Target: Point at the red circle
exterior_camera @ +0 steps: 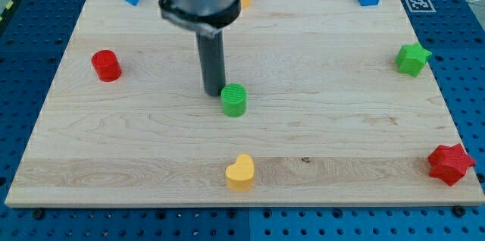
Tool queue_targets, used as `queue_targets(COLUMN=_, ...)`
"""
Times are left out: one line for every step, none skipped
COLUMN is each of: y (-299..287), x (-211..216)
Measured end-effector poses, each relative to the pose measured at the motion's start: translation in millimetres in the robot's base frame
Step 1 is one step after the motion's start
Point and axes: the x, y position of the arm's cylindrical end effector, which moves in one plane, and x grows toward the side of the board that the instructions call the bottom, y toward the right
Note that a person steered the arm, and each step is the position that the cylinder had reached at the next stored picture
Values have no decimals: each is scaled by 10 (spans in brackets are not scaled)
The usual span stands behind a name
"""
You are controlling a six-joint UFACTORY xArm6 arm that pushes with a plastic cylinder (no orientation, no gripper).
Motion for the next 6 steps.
queue_targets(y=-190, x=-558)
queue_targets(y=-708, x=-629)
queue_targets(y=-1412, x=-629)
queue_targets(y=-1603, x=-626)
queue_targets(y=-1562, x=-530)
queue_targets(y=-1562, x=-360)
